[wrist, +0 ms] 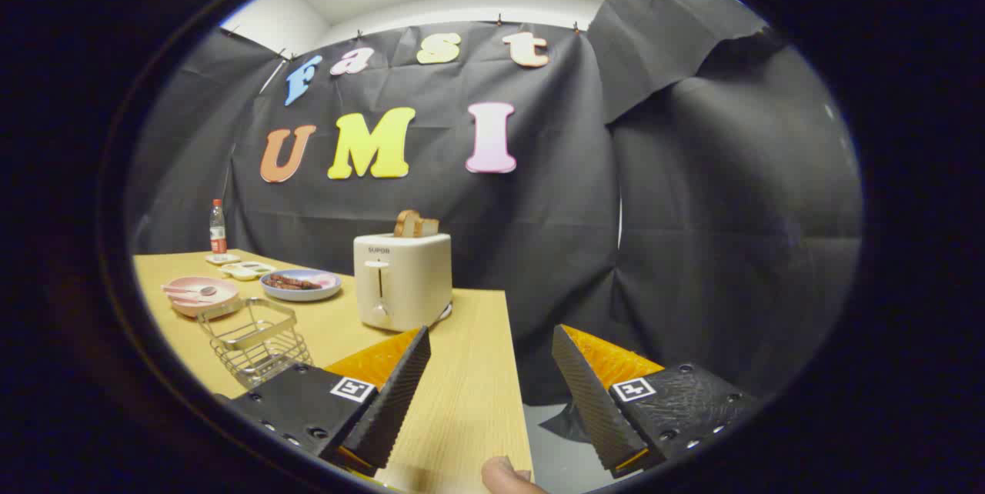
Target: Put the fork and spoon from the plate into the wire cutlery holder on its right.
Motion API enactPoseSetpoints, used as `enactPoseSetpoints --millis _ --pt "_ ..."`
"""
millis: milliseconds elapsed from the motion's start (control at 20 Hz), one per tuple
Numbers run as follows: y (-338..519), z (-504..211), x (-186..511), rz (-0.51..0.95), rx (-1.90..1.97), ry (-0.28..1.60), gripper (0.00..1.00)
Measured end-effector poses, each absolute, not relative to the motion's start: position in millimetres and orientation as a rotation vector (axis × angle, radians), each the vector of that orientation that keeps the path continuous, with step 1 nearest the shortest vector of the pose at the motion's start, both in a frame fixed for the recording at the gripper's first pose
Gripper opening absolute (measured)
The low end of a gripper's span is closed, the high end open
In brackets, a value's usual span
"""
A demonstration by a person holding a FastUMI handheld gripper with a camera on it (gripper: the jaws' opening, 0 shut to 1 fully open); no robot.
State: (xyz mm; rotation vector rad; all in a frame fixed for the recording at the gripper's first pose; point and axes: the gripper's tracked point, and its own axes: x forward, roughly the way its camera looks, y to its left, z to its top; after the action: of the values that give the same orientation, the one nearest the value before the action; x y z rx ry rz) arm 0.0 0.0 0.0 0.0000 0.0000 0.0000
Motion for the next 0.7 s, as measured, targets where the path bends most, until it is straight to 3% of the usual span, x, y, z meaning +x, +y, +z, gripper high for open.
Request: enactPoseSetpoints --millis 250,700 --pt "50 78 -11 -0.034 0.007 -0.056 0.96" --pt "258 247 -67 -0.128 0.051 -0.042 0.96"
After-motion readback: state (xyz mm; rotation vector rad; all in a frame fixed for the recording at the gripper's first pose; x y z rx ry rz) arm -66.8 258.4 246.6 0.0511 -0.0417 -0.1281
